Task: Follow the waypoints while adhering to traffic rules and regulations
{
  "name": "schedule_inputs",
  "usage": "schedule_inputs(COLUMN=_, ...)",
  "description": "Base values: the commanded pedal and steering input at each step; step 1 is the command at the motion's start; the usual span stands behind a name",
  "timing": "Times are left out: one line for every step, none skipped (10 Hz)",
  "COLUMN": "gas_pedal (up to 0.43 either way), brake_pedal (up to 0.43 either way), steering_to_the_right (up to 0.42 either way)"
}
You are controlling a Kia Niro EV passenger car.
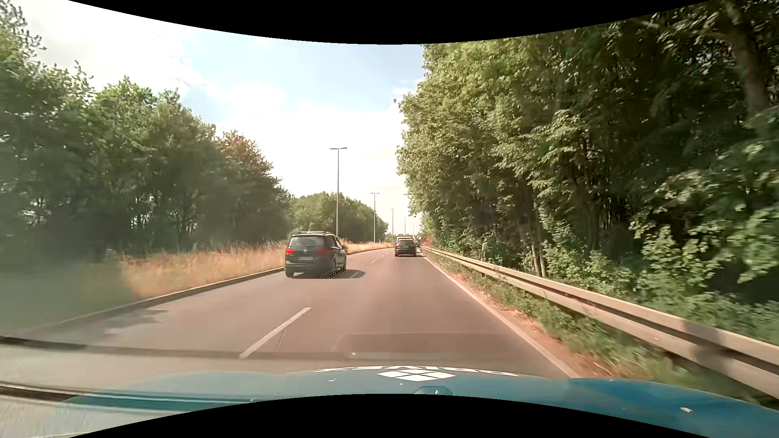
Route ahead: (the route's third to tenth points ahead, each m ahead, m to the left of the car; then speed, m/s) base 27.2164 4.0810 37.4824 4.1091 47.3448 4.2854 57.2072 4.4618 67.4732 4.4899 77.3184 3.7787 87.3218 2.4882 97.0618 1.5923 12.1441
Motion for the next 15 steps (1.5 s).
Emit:
schedule_inputs(gas_pedal=0.039, brake_pedal=0.000, steering_to_the_right=0.000)
schedule_inputs(gas_pedal=0.039, brake_pedal=0.000, steering_to_the_right=0.000)
schedule_inputs(gas_pedal=0.039, brake_pedal=0.000, steering_to_the_right=0.000)
schedule_inputs(gas_pedal=0.039, brake_pedal=0.000, steering_to_the_right=0.000)
schedule_inputs(gas_pedal=0.039, brake_pedal=0.000, steering_to_the_right=0.000)
schedule_inputs(gas_pedal=0.039, brake_pedal=0.000, steering_to_the_right=0.000)
schedule_inputs(gas_pedal=0.039, brake_pedal=0.000, steering_to_the_right=0.000)
schedule_inputs(gas_pedal=0.047, brake_pedal=0.000, steering_to_the_right=0.000)
schedule_inputs(gas_pedal=0.059, brake_pedal=0.000, steering_to_the_right=0.000)
schedule_inputs(gas_pedal=0.059, brake_pedal=0.000, steering_to_the_right=0.001)
schedule_inputs(gas_pedal=0.059, brake_pedal=0.000, steering_to_the_right=0.000)
schedule_inputs(gas_pedal=0.059, brake_pedal=0.000, steering_to_the_right=0.001)
schedule_inputs(gas_pedal=0.059, brake_pedal=0.000, steering_to_the_right=0.000)
schedule_inputs(gas_pedal=0.059, brake_pedal=0.000, steering_to_the_right=0.001)
schedule_inputs(gas_pedal=0.000, brake_pedal=0.000, steering_to_the_right=0.000)
